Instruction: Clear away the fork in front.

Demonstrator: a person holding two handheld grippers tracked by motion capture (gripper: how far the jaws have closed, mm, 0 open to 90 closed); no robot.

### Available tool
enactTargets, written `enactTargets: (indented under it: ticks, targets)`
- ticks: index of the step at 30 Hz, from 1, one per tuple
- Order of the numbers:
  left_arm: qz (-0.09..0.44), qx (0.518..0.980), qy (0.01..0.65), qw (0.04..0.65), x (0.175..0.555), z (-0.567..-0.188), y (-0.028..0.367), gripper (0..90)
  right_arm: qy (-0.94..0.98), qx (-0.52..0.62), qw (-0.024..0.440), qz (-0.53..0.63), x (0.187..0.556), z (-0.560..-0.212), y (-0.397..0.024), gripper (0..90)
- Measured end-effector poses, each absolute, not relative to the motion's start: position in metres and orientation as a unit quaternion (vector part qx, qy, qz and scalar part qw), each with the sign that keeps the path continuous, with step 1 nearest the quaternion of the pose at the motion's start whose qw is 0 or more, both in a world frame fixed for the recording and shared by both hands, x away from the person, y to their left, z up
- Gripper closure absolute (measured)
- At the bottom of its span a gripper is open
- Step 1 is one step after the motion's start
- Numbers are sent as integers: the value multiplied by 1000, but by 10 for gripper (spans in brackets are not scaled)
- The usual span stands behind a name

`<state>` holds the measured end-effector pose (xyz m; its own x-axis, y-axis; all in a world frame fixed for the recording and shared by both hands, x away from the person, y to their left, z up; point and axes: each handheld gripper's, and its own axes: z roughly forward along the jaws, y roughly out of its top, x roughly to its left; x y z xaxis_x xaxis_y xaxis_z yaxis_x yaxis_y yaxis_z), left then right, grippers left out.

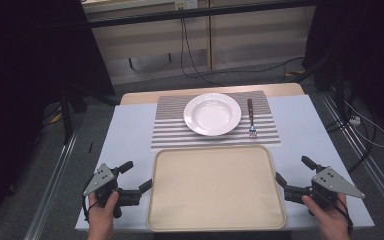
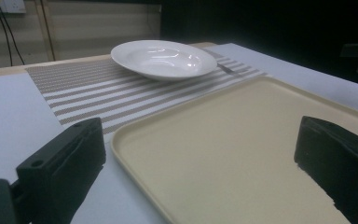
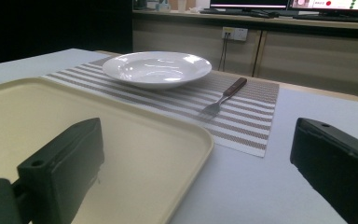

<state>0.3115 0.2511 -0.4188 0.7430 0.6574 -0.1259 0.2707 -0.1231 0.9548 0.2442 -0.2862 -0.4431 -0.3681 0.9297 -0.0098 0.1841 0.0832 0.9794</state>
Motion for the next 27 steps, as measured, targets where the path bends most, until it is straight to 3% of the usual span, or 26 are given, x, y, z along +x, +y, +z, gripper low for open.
enactTargets:
  ticks: [8, 27]
  targets:
    - [167, 730, 320, 580, 312, -419, 253, 21, 647, 438, 355, 513, 256, -441, -288, 22]
    - [166, 733, 318, 578, 311, -420, 257, 21, 659, 444, 370, 480, 328, -422, -270, 21]
